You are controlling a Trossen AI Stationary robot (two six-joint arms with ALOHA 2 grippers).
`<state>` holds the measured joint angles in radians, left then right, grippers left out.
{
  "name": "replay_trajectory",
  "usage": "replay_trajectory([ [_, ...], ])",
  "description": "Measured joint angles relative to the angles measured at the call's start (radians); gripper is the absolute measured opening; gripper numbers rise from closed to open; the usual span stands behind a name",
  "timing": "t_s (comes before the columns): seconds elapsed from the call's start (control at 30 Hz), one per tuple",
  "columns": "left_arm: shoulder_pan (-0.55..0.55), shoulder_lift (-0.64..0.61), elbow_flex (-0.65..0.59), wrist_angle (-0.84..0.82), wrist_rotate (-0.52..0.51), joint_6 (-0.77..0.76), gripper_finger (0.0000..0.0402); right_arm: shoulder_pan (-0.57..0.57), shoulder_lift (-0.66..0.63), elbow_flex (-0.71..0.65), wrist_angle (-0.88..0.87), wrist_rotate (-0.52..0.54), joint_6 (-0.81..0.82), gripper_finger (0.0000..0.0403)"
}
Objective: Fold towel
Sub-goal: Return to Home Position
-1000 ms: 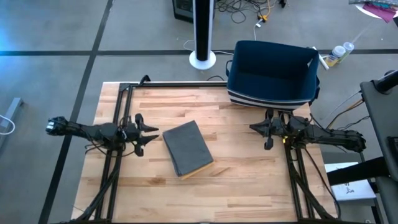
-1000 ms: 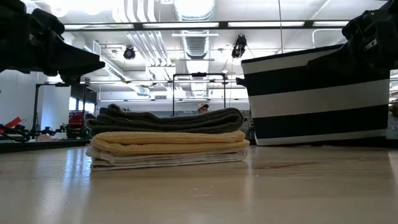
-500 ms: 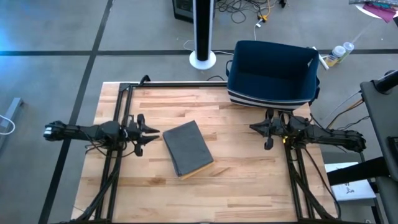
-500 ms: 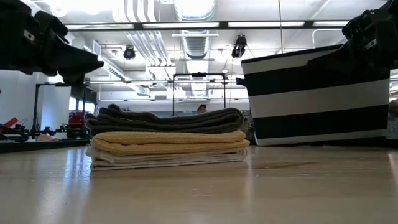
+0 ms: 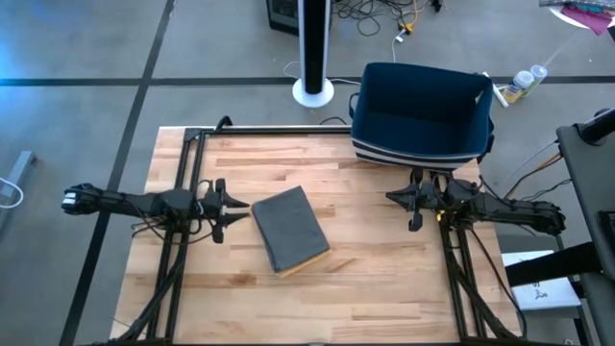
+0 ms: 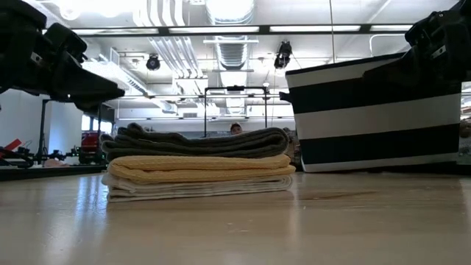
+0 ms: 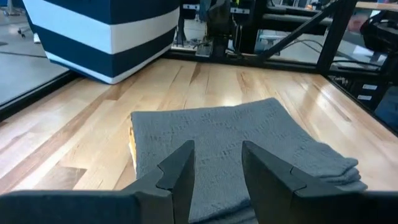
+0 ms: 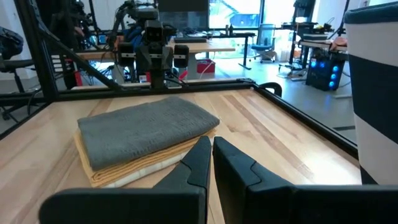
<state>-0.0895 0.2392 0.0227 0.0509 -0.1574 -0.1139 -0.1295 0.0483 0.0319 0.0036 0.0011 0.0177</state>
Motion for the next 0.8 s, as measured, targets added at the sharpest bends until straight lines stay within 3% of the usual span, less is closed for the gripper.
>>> replay_trajectory([
  [0.8,0.000,0.183,0.000,0.001,0.000,0.000,0.0148,0.000,0.000,0.000,0.000,0.000,0.000,0.0014],
])
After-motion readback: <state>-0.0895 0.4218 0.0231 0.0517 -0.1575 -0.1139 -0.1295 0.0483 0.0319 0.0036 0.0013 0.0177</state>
